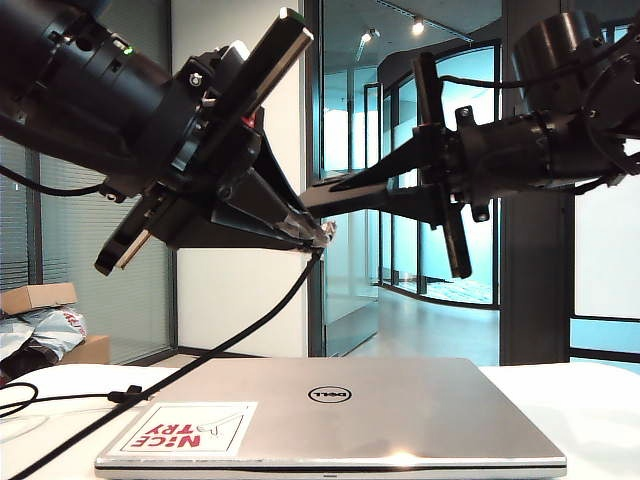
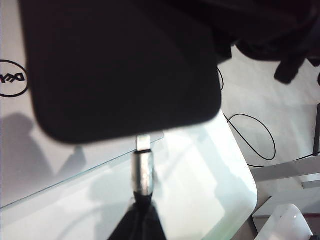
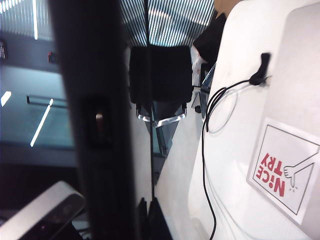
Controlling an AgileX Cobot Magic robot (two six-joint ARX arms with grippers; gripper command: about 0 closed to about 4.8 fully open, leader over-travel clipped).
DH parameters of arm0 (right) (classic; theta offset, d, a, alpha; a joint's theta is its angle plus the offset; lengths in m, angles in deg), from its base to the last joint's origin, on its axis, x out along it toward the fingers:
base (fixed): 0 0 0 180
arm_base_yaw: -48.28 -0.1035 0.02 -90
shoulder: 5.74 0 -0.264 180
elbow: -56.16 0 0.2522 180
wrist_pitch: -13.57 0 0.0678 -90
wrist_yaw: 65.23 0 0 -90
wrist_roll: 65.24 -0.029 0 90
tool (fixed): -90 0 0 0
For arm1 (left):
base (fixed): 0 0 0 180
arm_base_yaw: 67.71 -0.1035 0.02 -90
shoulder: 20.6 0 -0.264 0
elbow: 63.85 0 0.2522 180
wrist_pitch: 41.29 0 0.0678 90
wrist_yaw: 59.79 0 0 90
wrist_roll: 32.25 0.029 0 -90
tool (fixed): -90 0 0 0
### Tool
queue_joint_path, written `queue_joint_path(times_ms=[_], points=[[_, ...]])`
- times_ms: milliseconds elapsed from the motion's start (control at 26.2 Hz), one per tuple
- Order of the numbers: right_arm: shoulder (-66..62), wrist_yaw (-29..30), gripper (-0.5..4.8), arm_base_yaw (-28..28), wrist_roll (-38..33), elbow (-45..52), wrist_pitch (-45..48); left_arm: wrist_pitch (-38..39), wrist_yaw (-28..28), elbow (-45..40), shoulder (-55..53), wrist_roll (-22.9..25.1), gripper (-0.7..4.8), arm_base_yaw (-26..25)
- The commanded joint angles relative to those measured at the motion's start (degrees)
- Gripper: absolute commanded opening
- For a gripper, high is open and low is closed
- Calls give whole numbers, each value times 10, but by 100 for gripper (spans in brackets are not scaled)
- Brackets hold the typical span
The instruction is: Pick up the charging cable and the phone, plug the charging cable into the charging port on the phone, and finally place them back on the table.
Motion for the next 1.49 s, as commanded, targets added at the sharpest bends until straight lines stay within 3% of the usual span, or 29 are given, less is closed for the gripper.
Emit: queue_joint_path(times_ms=[38, 1490], points=[[5, 7, -2, -2, 16, -2, 21, -9, -2, 1, 1, 0, -7, 1], [5, 9, -2, -16, 50, 13, 47, -20, -2, 1, 1, 0, -7, 1]])
